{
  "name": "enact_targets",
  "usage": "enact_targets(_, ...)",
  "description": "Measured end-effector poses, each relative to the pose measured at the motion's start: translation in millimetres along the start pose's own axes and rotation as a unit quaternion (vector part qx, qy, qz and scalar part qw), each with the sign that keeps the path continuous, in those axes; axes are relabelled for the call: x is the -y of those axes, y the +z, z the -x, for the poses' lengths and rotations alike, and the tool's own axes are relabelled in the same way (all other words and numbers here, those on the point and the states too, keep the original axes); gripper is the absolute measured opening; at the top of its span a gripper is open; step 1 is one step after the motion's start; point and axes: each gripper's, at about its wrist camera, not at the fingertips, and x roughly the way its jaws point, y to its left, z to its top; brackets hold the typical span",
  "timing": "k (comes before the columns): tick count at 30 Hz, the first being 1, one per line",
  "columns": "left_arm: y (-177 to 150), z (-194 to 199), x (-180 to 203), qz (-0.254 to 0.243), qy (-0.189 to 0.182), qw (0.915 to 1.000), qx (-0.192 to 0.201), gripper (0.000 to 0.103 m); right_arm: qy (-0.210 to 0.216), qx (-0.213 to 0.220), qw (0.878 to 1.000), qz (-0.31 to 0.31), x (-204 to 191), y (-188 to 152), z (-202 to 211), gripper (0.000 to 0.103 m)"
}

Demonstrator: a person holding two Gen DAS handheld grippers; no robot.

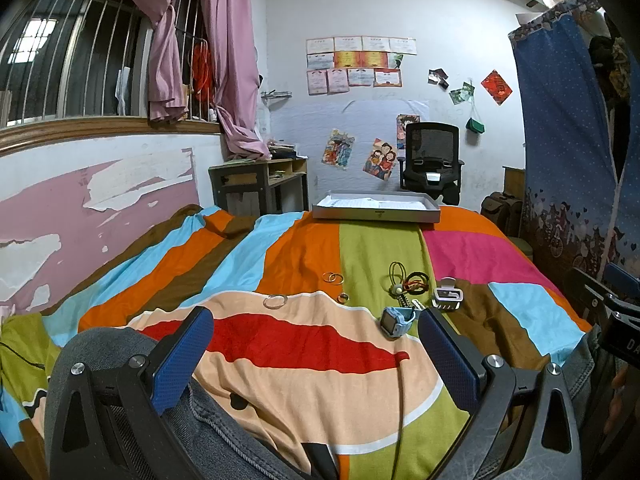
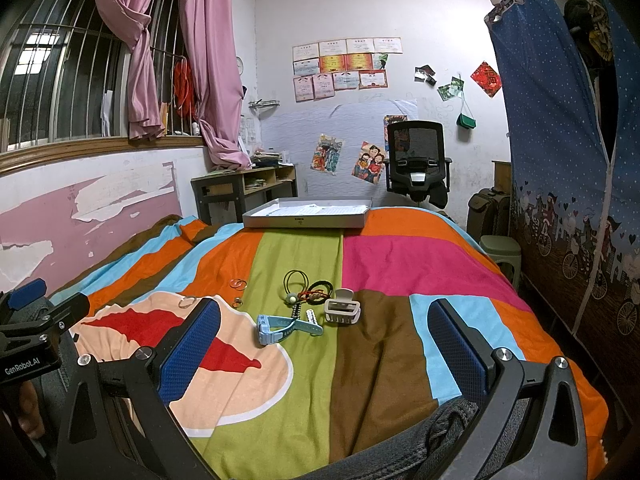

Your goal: Organize jewelry

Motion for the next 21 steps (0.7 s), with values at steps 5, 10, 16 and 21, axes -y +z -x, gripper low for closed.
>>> enact_targets(5,0.0,0.0,0.1,0.0,0.0,1.0,0.0,0.103,0.0,0.0,1.0,0.0,-0.2,0.1,-0.3,0.102)
enact_targets(10,0.0,0.0,0.0,0.0,-0.001,1.0,0.0,0.103,0.0,0.0,1.0,0.0,-0.8,0.2,-0.2,0.102)
enact_targets(16,0.1,0.1,-0.1,0.001,-0.001,1.0,0.0,0.103,0.001,0.001,1.0,0.0,-1.2,0.8,0.4,0.102)
enact_targets(21,2.5,-6.2,-1.8,0.03,-0.005,0.9995,-0.011,0.103,0.012,0.008,1.0,-0.016,0.7,6.7,0.2,0.102)
